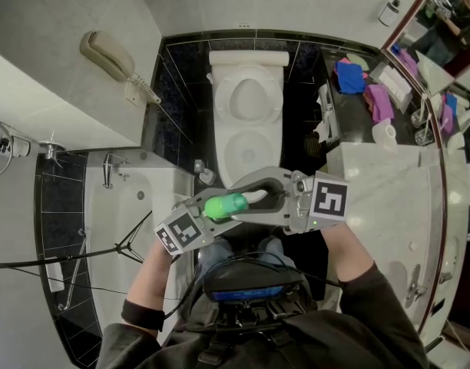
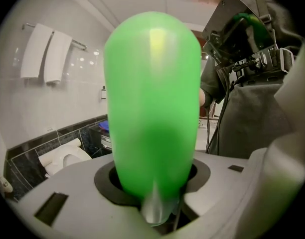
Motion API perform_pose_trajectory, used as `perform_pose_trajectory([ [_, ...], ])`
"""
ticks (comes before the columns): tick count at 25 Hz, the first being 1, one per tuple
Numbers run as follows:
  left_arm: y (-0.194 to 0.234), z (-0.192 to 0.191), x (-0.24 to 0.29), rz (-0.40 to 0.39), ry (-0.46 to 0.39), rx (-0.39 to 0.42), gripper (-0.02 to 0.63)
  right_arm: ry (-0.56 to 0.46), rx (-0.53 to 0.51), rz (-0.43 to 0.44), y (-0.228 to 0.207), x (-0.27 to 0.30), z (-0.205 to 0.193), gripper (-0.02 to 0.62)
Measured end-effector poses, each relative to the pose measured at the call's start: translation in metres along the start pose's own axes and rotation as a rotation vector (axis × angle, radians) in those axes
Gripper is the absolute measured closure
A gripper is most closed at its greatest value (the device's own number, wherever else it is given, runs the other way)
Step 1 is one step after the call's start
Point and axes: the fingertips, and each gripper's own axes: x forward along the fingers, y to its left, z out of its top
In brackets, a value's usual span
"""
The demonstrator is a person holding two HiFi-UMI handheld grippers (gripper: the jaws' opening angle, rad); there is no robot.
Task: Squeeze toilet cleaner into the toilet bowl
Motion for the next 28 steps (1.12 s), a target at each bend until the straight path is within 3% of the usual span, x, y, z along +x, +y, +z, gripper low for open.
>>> perform_pose_trajectory([
  [3,0.007,0.0,0.0,0.05,-0.005,0.004,0.414,-0.022,0.076,-0.056,-0.008,-0.002,0.001,0.42],
  [7,0.023,-0.003,-0.004,0.156,-0.009,0.017,0.414,-0.095,0.223,-0.178,-0.031,-0.009,0.003,0.33],
  [9,0.031,-0.006,-0.005,0.208,-0.006,0.025,0.414,-0.101,0.393,-0.246,-0.04,-0.013,-0.002,0.281],
  [12,0.046,-0.017,-0.008,0.314,0.014,0.034,0.414,-0.082,0.723,-0.378,-0.053,-0.018,-0.021,0.276],
  [15,0.059,-0.033,-0.01,0.41,0.053,0.039,0.414,-0.141,0.965,-0.403,-0.051,-0.017,-0.031,0.276],
  [23,0.073,-0.041,-0.01,0.489,0.119,0.085,0.414,-0.064,0.918,-0.439,-0.048,-0.007,-0.033,0.286],
  [28,0.074,-0.044,-0.008,0.484,0.127,0.071,0.414,0.027,0.81,-0.493,-0.052,-0.009,-0.039,0.414],
])
